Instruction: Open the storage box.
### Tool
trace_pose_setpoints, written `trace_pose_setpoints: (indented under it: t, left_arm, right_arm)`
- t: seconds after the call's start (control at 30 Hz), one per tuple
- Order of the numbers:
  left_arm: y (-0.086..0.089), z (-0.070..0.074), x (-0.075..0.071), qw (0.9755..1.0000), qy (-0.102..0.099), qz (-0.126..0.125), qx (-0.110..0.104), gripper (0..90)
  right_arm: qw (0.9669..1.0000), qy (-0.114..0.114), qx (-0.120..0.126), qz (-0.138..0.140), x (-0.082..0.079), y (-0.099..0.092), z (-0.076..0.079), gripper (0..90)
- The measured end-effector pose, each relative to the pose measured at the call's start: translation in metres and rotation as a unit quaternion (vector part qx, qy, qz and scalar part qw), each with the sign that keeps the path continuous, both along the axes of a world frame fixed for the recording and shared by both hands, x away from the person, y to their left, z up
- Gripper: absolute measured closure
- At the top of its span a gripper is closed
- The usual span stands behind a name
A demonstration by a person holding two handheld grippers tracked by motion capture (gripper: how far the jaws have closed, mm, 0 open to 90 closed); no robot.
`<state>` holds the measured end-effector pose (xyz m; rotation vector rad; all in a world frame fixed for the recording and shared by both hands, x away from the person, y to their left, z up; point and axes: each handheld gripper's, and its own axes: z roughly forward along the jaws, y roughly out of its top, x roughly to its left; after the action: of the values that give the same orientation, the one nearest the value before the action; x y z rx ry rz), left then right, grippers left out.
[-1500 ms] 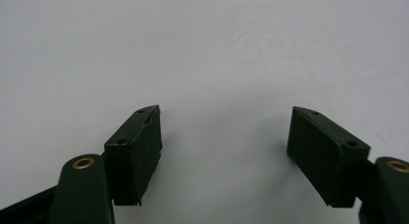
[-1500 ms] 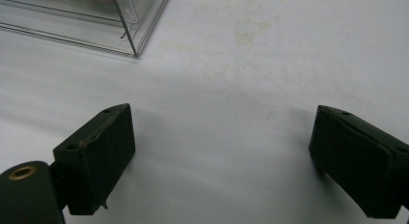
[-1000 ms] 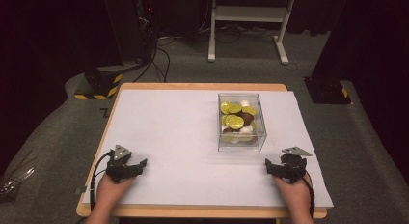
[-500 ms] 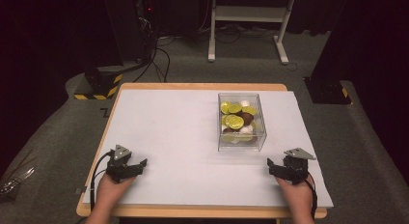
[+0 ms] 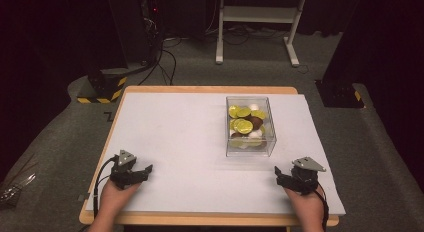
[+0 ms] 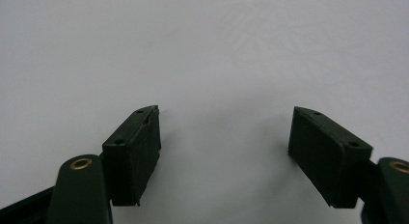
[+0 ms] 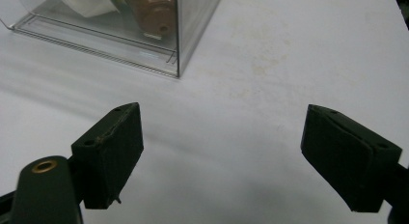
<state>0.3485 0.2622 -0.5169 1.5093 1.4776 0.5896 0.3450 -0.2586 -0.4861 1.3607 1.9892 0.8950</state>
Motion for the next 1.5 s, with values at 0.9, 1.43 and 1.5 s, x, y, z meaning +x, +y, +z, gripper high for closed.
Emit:
trace_pose_setpoints:
  t: [0.9, 1.43, 1.5]
  left_arm:
    - [0.0, 0.0, 0.0, 1.0, 0.001, -0.002, 0.002, 26.5]
    - [0.001, 0.0, 0.0, 1.0, 0.003, -0.007, 0.005, 26.0]
    - [0.0, 0.0, 0.0, 1.0, 0.003, -0.004, 0.001, 25.9]
  right_arm:
    - [0.999, -0.029, 0.022, 0.027, -0.024, 0.037, 0.019, 20.1]
    - [0.9994, -0.021, 0.021, 0.019, -0.022, 0.061, 0.02, 19.5]
    - [0.9994, -0.021, 0.022, 0.014, -0.021, 0.065, 0.021, 19.5]
